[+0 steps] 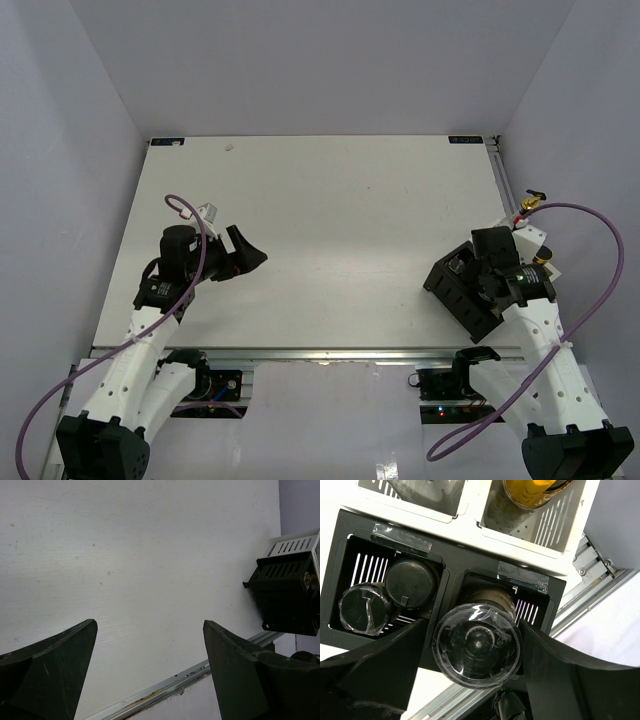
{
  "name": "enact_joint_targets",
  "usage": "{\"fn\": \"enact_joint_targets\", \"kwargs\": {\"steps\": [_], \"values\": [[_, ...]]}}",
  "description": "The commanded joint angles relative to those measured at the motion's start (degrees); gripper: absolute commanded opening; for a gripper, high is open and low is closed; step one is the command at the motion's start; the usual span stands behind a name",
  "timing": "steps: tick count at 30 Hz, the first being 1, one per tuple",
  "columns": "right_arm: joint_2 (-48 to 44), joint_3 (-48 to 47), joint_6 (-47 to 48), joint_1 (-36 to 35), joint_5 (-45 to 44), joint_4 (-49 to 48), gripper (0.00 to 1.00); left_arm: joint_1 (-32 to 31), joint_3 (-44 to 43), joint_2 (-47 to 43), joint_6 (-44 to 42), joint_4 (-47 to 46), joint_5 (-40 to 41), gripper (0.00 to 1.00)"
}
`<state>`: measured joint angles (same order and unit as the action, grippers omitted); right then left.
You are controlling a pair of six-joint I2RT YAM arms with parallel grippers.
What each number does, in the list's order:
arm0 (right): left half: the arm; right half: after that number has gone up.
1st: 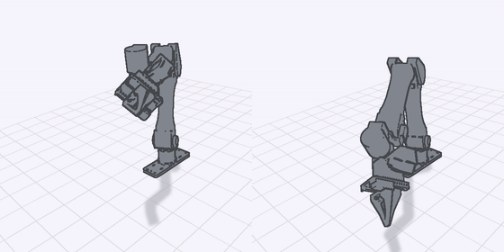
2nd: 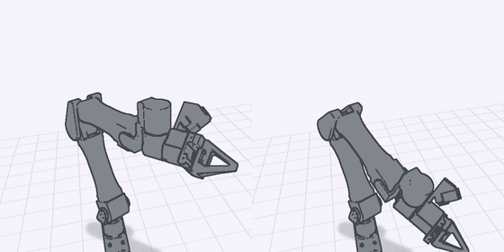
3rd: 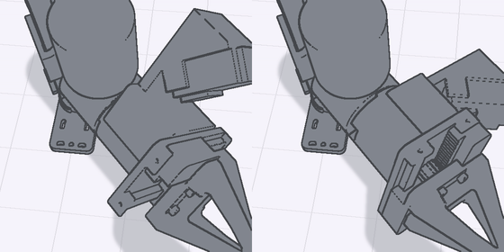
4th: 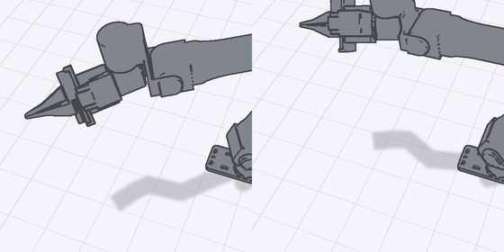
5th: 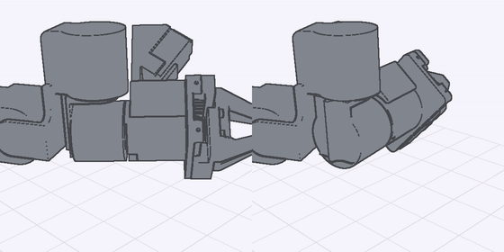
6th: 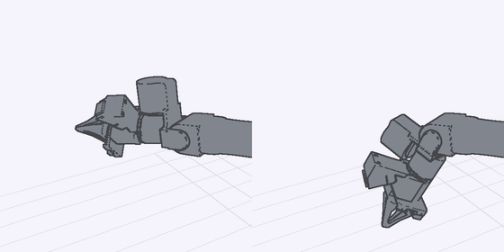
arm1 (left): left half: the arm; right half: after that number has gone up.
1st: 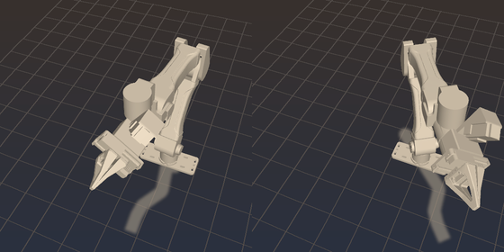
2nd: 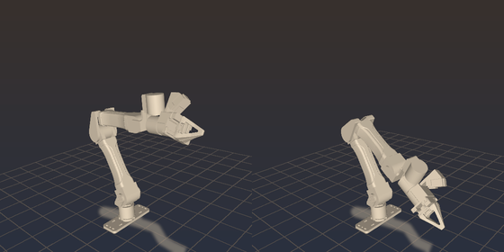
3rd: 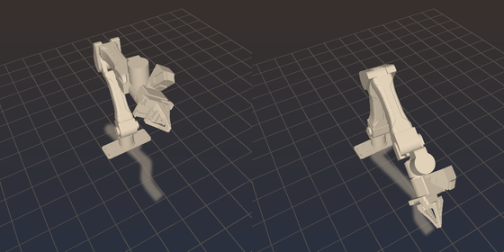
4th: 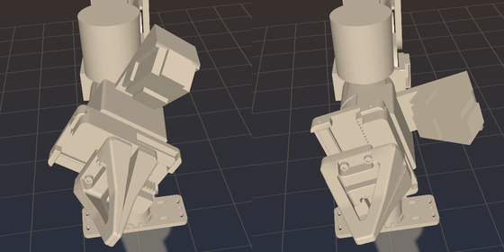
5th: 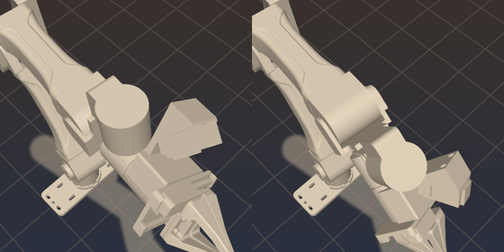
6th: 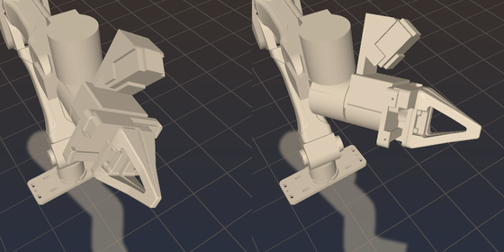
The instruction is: Organize the condiment bottles
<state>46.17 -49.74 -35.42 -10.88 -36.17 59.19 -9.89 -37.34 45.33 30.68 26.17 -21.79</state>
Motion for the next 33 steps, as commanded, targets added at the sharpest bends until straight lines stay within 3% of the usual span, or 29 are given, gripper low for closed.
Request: {"fn": "enact_joint_targets", "kwargs": {"steps": [1, 7, 10, 17, 21, 23, 25, 30, 33], "values": [[-0.31, -2.1, 0.03, -0.1, -0.21, -3.99, 0.84, -0.22, -0.62, -0.51, -0.08, -0.08, 0.51, 0.98], [0.21, -10.81, 5.93, -0.02, 3.93, -3.4, 0.98, -0.22, -2.51, 1.61, -0.43, -1.12, -1.99, 0.98], [2.53, -17.43, 10.27, -0.02, 7.35, -2.6, 0.9, -0.3, -6.71, 4.01, -0.56, -0.35, -3.31, 0.98], [5.12, -23.8, 14.72, -0.02, 13.06, -1.43, 0.91, -0.69, -16.78, 5.26, 0.78, 1.99, -3.84, 0.98], [4.98, -23.88, 20.5, -0.03, 31.04, -6.59, 0.98, -0.93, -20.91, 5.4, -0.87, 3.59, -3.95, 0.98], [5.0, -23.06, 21.43, -0.23, 40.75, -9.75, 0.92, -1.21, -22.88, 5.93, -2.37, 4.86, -3.86, 0.98], [5.74, -23.04, 21.68, -1.62, 44.82, -11.38, 0.9, -1.92, -24.84, 6.79, -3.17, 5.78, -4.01, 0.98], [6.64, -21.29, 22.5, -8.42, 46.36, -17.93, 0.9, -4.42, -27.52, 7.05, -3.08, 6.79, -3.26, 0.98], [10.43, -22.18, 22.64, -16.24, 39.11, -19.01, 0.9, -5.18, -26.55, 6.68, -2.26, 5.3, -2.24, 0.98]]}}
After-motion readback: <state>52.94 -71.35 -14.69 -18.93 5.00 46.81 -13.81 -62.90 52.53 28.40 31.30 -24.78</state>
